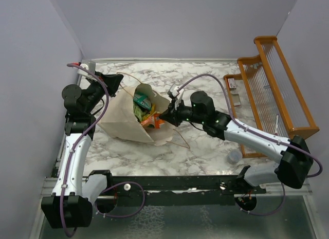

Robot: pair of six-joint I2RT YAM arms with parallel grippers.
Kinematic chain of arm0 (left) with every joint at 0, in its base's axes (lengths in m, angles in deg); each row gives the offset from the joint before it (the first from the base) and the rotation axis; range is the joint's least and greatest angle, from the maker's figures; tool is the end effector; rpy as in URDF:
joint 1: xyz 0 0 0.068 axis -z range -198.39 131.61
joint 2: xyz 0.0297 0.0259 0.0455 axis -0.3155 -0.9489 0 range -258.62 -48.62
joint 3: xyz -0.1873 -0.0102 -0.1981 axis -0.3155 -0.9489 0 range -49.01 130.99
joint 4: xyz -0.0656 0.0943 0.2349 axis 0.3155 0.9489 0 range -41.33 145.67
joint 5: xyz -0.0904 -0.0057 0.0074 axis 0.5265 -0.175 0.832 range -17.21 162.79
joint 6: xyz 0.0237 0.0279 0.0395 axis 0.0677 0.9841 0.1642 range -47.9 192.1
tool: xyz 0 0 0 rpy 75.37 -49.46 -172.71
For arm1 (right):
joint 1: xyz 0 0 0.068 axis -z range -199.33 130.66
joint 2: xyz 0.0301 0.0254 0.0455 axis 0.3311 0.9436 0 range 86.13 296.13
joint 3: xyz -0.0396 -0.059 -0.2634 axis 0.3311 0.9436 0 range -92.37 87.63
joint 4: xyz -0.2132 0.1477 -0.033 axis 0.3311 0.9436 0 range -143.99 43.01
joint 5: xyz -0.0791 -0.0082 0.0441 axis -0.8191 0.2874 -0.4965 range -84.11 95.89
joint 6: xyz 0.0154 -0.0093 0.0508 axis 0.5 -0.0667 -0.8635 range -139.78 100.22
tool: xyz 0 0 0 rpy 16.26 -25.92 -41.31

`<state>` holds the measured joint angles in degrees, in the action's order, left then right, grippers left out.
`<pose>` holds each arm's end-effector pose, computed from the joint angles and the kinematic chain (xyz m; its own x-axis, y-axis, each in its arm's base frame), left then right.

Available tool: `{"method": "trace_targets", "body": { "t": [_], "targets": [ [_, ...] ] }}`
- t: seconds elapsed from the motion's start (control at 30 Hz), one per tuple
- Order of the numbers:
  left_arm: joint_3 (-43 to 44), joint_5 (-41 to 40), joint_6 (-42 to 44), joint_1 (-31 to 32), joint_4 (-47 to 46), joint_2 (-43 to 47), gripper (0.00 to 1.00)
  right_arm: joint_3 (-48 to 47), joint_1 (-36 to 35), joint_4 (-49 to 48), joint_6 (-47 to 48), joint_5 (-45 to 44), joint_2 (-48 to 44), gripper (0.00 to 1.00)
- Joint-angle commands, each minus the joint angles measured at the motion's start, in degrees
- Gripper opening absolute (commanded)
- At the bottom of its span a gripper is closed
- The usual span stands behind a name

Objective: Take the snacks out of the paper bag
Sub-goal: Take out the snack from the paper bag.

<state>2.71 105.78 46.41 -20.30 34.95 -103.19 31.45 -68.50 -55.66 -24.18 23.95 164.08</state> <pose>0.2171 -0.0121 0.3959 -0.0498 -0.3654 -0.9295 0.5383 0.7741 -0.3332 0.1983 0.2462 0.2995 -0.2939 -0.2284 -0.9281 -0.8897 0.4202 0.1783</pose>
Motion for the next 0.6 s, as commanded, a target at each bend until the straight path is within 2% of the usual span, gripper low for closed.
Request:
{"method": "trace_targets", "body": {
  "t": [0.0,0.13,0.27,0.37,0.47,0.57],
  "targets": [
    [-0.71,-3.37,2.05,-0.46,-1.49,2.25,0.0,-4.54,-0.32,-1.9,-4.57,-9.34,-4.12,0.01],
    [-0.85,-5.46,2.64,-0.46,-0.62,2.55,0.0,-3.98,-0.32,-0.36,-6.6,-14.51,-9.02,0.01],
    [-0.53,-7.08,2.85,-0.46,0.47,2.52,0.0,-2.84,-0.32,-0.55,-7.23,-15.07,-15.58,0.01],
    [-0.6,-8.1,3.08,-0.46,0.88,2.56,0.0,-1.02,-0.32,-1.07,-4.72,-17.06,-20.34,0.01],
    [-0.47,-9.25,3.36,-0.46,1.56,2.54,0.0,1.69,-0.32,-0.02,-4.47,-25.28,-25.06,0.01],
    [-0.4,-9.84,3.7,-0.41,2.09,2.67,0.0,8.09,-0.32,-1.01,-8.17,-38.08,-30.33,0.02]
  ]
}}
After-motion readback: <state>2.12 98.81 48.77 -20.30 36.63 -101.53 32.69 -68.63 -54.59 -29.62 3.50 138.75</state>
